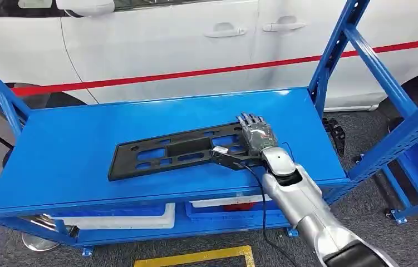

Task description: Take the parts from the cabinet and place them on the table.

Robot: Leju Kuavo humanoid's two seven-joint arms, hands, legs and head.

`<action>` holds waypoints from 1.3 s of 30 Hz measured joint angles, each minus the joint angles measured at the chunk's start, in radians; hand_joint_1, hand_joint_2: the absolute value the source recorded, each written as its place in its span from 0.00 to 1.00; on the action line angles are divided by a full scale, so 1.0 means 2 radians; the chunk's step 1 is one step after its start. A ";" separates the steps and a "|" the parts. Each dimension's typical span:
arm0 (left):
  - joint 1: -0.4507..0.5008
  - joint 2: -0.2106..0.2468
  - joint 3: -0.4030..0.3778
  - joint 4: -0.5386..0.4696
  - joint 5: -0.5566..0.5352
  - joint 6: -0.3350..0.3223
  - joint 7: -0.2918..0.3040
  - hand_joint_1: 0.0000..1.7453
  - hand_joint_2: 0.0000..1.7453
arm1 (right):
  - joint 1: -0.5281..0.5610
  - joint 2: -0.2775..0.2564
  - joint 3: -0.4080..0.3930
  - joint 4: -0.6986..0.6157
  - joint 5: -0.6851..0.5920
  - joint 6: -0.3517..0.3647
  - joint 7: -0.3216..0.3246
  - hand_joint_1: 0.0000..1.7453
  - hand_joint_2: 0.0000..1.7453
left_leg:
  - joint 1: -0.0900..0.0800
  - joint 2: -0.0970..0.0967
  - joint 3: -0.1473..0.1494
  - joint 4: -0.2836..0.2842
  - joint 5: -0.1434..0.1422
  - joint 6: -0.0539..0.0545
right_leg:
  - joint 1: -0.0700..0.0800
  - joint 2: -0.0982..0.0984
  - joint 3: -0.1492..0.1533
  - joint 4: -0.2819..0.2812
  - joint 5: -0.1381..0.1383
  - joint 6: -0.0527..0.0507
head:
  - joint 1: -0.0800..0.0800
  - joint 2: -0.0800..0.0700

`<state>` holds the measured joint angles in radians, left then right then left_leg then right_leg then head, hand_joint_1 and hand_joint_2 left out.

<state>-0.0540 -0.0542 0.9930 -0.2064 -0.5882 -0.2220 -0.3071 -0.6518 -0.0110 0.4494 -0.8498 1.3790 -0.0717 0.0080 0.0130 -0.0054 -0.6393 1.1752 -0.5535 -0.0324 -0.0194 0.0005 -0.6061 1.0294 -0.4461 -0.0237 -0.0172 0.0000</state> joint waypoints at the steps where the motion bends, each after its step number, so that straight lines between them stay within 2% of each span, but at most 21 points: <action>1: 0.000 0.000 0.000 0.000 -0.002 0.000 0.000 0.00 0.00 | -0.003 0.003 0.001 0.008 0.000 -0.001 -0.002 0.00 1.00 | 0.000 0.000 -0.019 0.039 -0.016 -0.001 | 0.001 0.000 0.000 0.000 0.000 -0.001 | 0.000 0.000; 2: 0.001 0.000 0.000 0.000 -0.002 0.000 0.000 0.00 0.00 | -0.006 0.007 0.003 0.017 0.002 -0.003 -0.004 0.00 1.00 | 0.000 0.000 -0.034 0.070 -0.024 -0.001 | 0.003 0.000 0.000 0.000 0.000 -0.002 | 0.000 0.000; 3: 0.001 0.000 0.000 0.000 -0.002 0.000 0.000 0.00 0.00 | -0.010 0.010 0.006 0.026 0.004 -0.007 -0.004 0.00 1.00 | 0.000 0.000 -0.038 0.076 -0.019 -0.001 | 0.004 0.000 0.001 0.000 -0.001 -0.002 | 0.000 0.000; 4: 0.001 0.000 0.000 0.000 -0.002 0.000 0.000 0.00 0.00 | -0.014 0.013 0.009 0.033 0.005 -0.011 -0.004 0.00 1.00 | 0.000 0.000 -0.029 0.057 -0.003 0.001 | 0.005 0.001 0.002 0.000 -0.001 -0.002 | 0.000 0.000; 7: 0.000 0.000 0.002 0.000 -0.004 0.000 0.000 0.00 0.00 | -0.024 0.022 0.018 0.051 0.008 -0.018 -0.005 0.00 1.00 | -0.002 0.000 0.033 -0.069 0.052 0.012 | 0.007 0.003 0.005 0.001 -0.001 -0.002 | 0.000 0.000; 8: -0.001 0.000 0.002 0.000 -0.004 0.001 0.001 0.00 0.00 | -0.027 0.027 0.022 0.057 0.010 -0.018 -0.005 0.00 1.00 | -0.006 0.002 0.036 -0.080 0.046 0.014 | 0.010 0.003 0.004 0.002 -0.001 0.001 | 0.000 0.000; 11: -0.001 0.000 0.003 0.000 -0.007 0.001 0.001 0.00 0.00 | -0.038 0.036 0.031 0.075 0.012 -0.013 -0.012 0.00 1.00 | -0.008 0.001 0.035 -0.080 0.049 0.018 | 0.007 0.004 0.004 -0.002 0.002 0.009 | 0.000 0.000; 13: -0.002 -0.001 0.004 0.000 -0.008 -0.001 0.000 0.00 0.00 | -0.046 0.040 0.038 0.087 0.012 -0.008 -0.022 0.00 1.00 | -0.002 0.003 0.040 -0.091 0.058 0.024 | 0.008 0.003 0.003 0.005 -0.004 0.014 | 0.000 0.000; 16: -0.002 -0.001 0.004 0.000 -0.011 -0.002 -0.001 0.00 0.00 | -0.058 0.045 0.049 0.111 0.010 0.000 -0.044 0.00 1.00 | -0.002 0.003 0.037 -0.091 0.060 0.028 | 0.006 0.002 -0.044 0.105 -0.062 0.019 | 0.002 0.000; 18: -0.002 -0.001 0.004 0.000 -0.014 -0.004 -0.001 0.00 0.00 | -0.066 0.051 0.058 0.127 0.005 0.006 -0.063 0.00 1.00 | -0.001 0.004 0.038 -0.091 0.060 0.027 | 0.004 0.002 -0.066 0.150 -0.071 0.022 | 0.002 0.000; 20: -0.002 -0.001 0.005 0.000 -0.017 -0.006 -0.001 0.00 0.00 | -0.077 0.059 0.067 0.142 0.000 0.012 -0.081 0.00 1.00 | -0.001 0.004 0.040 -0.090 0.058 0.026 | 0.002 0.001 -0.043 0.105 -0.037 0.022 | 0.002 0.000; 22: -0.002 -0.003 0.005 0.000 -0.018 -0.007 -0.001 0.00 0.00 | -0.085 0.067 0.076 0.154 -0.002 0.020 -0.090 0.00 1.00 | 0.000 0.004 0.042 -0.088 0.056 0.022 | 0.000 0.000 0.006 0.012 0.002 0.020 | 0.002 0.000; 25: -0.003 -0.003 0.007 0.000 -0.019 -0.007 -0.002 0.00 0.00 | -0.094 0.082 0.089 0.168 -0.004 0.029 -0.093 0.00 1.00 | -0.003 0.003 0.041 -0.087 0.054 0.012 | 0.004 0.002 0.010 -0.002 -0.003 0.011 | 0.001 0.000; 27: -0.003 -0.003 0.007 0.000 -0.020 -0.007 -0.002 0.00 0.00 | -0.099 0.090 0.097 0.175 -0.006 0.033 -0.092 0.30 1.00 | -0.001 0.003 0.043 -0.089 0.055 0.005 | 0.005 0.003 0.011 -0.005 -0.001 0.003 | 0.002 0.000; 28: -0.003 -0.003 0.007 0.000 -0.022 -0.007 -0.003 0.00 0.00 | -0.101 0.093 0.101 0.178 -0.007 0.035 -0.089 0.69 1.00 | 0.000 0.003 0.041 -0.083 0.050 0.003 | 0.003 0.001 0.013 -0.007 0.001 0.000 | 0.001 0.000; 29: -0.003 -0.003 0.008 0.000 -0.024 -0.007 -0.003 0.00 0.00 | -0.101 0.095 0.105 0.181 -0.009 0.035 -0.084 0.70 1.00 | 0.000 0.003 0.033 -0.064 0.035 0.001 | 0.002 0.001 0.013 -0.008 0.001 -0.003 | 0.000 0.000; 31: -0.002 -0.004 0.008 0.000 -0.027 -0.007 -0.003 0.00 0.00 | -0.101 0.097 0.113 0.186 -0.012 0.031 -0.081 0.72 1.00 | 0.002 0.003 -0.003 0.014 -0.006 -0.003 | 0.003 0.000 0.010 -0.008 0.002 -0.005 | 0.000 0.000; 33: -0.001 -0.004 0.008 0.000 -0.029 -0.007 -0.003 0.00 0.00 | -0.098 0.097 0.117 0.192 -0.013 0.025 -0.077 0.76 1.00 | 0.002 0.003 -0.030 0.072 -0.022 -0.004 | 0.005 0.000 0.009 -0.007 0.002 -0.006 | 0.000 0.000; 35: -0.001 -0.004 0.008 0.000 -0.029 -0.007 -0.003 0.00 0.00 | -0.098 0.097 0.122 0.195 -0.013 0.019 -0.074 0.87 1.00 | 0.001 0.003 -0.013 0.037 0.005 -0.002 | 0.005 0.000 0.009 -0.007 0.002 -0.006 | 0.000 0.000; 37: -0.002 -0.004 0.008 0.000 -0.029 -0.006 -0.003 0.00 0.00 | -0.100 0.097 0.125 0.195 -0.012 0.013 -0.071 0.93 1.00 | 0.001 0.003 0.034 -0.057 0.049 0.004 | 0.006 0.000 0.011 -0.006 0.002 -0.005 | 0.000 0.000; 39: -0.003 -0.004 0.010 0.000 -0.029 -0.006 -0.008 0.00 0.00 | -0.101 0.097 0.128 0.197 -0.012 0.007 -0.065 0.94 1.00 | -0.003 0.003 0.048 -0.088 0.048 0.009 | 0.008 0.000 0.009 -0.005 0.002 0.001 | 0.001 0.000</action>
<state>-0.0591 -0.0626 1.0124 -0.2064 -0.6458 -0.2331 -0.3235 -0.8546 0.1835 0.7050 -0.4562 1.3554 -0.0580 -0.1217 0.0069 0.0013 -0.5429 0.9986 -0.4574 -0.0140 -0.0036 0.0005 -0.5873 1.0198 -0.4431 -0.0211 -0.0160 0.0000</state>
